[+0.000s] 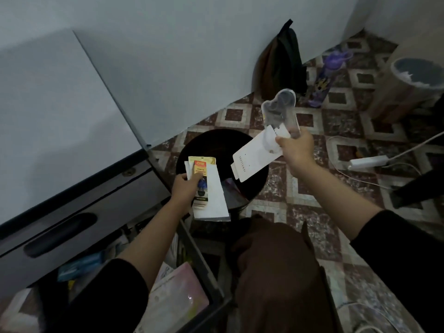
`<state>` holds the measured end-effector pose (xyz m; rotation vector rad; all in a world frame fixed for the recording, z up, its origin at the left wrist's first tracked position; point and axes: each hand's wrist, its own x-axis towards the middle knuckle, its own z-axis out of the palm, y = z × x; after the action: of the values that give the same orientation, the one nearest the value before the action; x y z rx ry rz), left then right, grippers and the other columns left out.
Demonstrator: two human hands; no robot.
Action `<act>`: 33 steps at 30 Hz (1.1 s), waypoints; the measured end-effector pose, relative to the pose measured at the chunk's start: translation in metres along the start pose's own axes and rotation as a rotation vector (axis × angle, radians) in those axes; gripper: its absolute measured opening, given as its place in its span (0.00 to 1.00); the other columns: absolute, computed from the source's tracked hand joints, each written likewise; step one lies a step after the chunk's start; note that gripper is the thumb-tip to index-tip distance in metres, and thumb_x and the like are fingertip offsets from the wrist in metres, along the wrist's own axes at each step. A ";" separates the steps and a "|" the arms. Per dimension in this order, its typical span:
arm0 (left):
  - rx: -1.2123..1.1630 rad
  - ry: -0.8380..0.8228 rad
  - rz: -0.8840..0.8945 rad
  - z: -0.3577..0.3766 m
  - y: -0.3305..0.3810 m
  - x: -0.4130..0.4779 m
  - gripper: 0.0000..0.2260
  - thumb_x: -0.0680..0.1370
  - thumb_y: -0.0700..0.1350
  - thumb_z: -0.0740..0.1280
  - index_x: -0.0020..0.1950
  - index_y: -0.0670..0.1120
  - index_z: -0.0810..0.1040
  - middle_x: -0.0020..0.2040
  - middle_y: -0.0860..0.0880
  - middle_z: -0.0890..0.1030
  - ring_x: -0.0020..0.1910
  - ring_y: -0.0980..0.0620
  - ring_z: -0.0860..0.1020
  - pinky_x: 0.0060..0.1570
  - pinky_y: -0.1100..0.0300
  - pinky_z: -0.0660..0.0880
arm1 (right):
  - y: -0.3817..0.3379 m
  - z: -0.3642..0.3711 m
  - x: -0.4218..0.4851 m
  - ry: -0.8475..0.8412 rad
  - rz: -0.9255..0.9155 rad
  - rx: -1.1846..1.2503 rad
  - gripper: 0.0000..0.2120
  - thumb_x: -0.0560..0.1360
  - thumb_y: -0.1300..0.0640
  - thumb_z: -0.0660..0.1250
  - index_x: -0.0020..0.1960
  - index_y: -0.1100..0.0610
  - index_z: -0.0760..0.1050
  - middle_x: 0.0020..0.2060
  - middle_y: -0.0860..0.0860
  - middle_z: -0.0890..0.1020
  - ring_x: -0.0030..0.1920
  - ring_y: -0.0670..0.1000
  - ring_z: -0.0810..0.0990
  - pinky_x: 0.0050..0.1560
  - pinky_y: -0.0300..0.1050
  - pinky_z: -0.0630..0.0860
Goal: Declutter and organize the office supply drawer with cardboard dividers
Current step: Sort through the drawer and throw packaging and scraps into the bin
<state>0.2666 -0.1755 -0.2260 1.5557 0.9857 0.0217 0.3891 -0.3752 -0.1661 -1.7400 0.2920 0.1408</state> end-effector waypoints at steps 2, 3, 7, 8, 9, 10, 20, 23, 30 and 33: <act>0.043 0.019 0.028 0.011 0.002 0.012 0.18 0.77 0.49 0.66 0.63 0.40 0.70 0.57 0.44 0.78 0.49 0.47 0.77 0.42 0.57 0.71 | 0.005 0.000 0.007 0.001 0.014 -0.010 0.11 0.73 0.68 0.66 0.52 0.58 0.70 0.53 0.58 0.78 0.51 0.57 0.78 0.52 0.52 0.76; 0.035 0.031 0.020 0.015 0.004 0.016 0.19 0.77 0.49 0.65 0.64 0.40 0.69 0.58 0.44 0.77 0.50 0.47 0.77 0.43 0.56 0.72 | 0.007 0.000 0.010 0.000 0.019 -0.016 0.12 0.73 0.68 0.67 0.53 0.58 0.71 0.54 0.58 0.78 0.52 0.57 0.78 0.52 0.52 0.76; -0.056 -0.037 -0.121 0.028 0.010 0.027 0.29 0.78 0.56 0.61 0.74 0.43 0.59 0.69 0.43 0.68 0.64 0.43 0.72 0.62 0.47 0.71 | 0.011 -0.003 0.017 0.018 0.028 -0.043 0.14 0.73 0.67 0.67 0.58 0.63 0.72 0.56 0.60 0.78 0.54 0.58 0.78 0.53 0.52 0.75; -0.042 -0.083 -0.159 0.029 0.010 0.028 0.31 0.79 0.58 0.59 0.76 0.44 0.53 0.73 0.44 0.63 0.68 0.42 0.67 0.66 0.46 0.66 | 0.011 -0.004 0.017 0.022 0.022 -0.051 0.15 0.73 0.67 0.67 0.59 0.64 0.71 0.57 0.61 0.77 0.55 0.59 0.78 0.53 0.51 0.75; 0.000 -0.129 -0.184 0.029 0.010 0.027 0.33 0.79 0.58 0.58 0.77 0.45 0.49 0.75 0.45 0.59 0.71 0.42 0.64 0.69 0.46 0.63 | 0.012 -0.005 0.017 0.030 0.013 -0.058 0.16 0.73 0.68 0.66 0.60 0.65 0.71 0.58 0.62 0.77 0.55 0.59 0.78 0.54 0.51 0.75; 0.062 -0.160 -0.191 0.028 0.009 0.027 0.32 0.79 0.58 0.56 0.77 0.46 0.47 0.76 0.45 0.56 0.72 0.43 0.62 0.70 0.46 0.61 | 0.013 -0.006 0.017 0.035 0.009 -0.064 0.16 0.73 0.68 0.66 0.60 0.65 0.71 0.57 0.61 0.77 0.54 0.59 0.78 0.54 0.51 0.75; 0.161 -0.121 0.088 -0.008 0.009 0.009 0.24 0.80 0.51 0.59 0.75 0.47 0.59 0.71 0.47 0.67 0.68 0.47 0.68 0.68 0.49 0.65 | 0.028 0.026 0.005 -0.078 0.122 -0.042 0.10 0.73 0.67 0.67 0.49 0.57 0.69 0.51 0.57 0.77 0.50 0.58 0.78 0.51 0.56 0.78; 0.174 -0.110 0.127 -0.023 0.010 0.003 0.23 0.80 0.51 0.59 0.74 0.47 0.61 0.69 0.46 0.69 0.67 0.47 0.70 0.68 0.49 0.66 | 0.026 0.051 0.002 -0.194 0.143 -0.084 0.11 0.73 0.66 0.67 0.51 0.58 0.68 0.54 0.57 0.76 0.52 0.60 0.78 0.46 0.58 0.80; 0.159 -0.124 0.114 -0.054 0.004 -0.014 0.21 0.80 0.48 0.61 0.71 0.44 0.65 0.68 0.43 0.71 0.65 0.46 0.71 0.64 0.55 0.67 | 0.031 0.071 -0.019 -0.454 0.098 -0.651 0.23 0.73 0.59 0.71 0.62 0.70 0.71 0.51 0.65 0.78 0.44 0.60 0.76 0.47 0.56 0.78; 0.182 -0.143 0.125 -0.067 -0.001 -0.029 0.17 0.80 0.47 0.61 0.68 0.44 0.70 0.64 0.45 0.74 0.62 0.48 0.73 0.60 0.58 0.69 | 0.022 0.073 -0.029 -0.499 0.025 -0.701 0.19 0.73 0.57 0.71 0.59 0.66 0.74 0.51 0.59 0.79 0.44 0.55 0.75 0.38 0.47 0.73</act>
<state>0.2119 -0.1385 -0.1943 1.7590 0.7938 -0.0933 0.3603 -0.3042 -0.1933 -2.3083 -0.1265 0.7553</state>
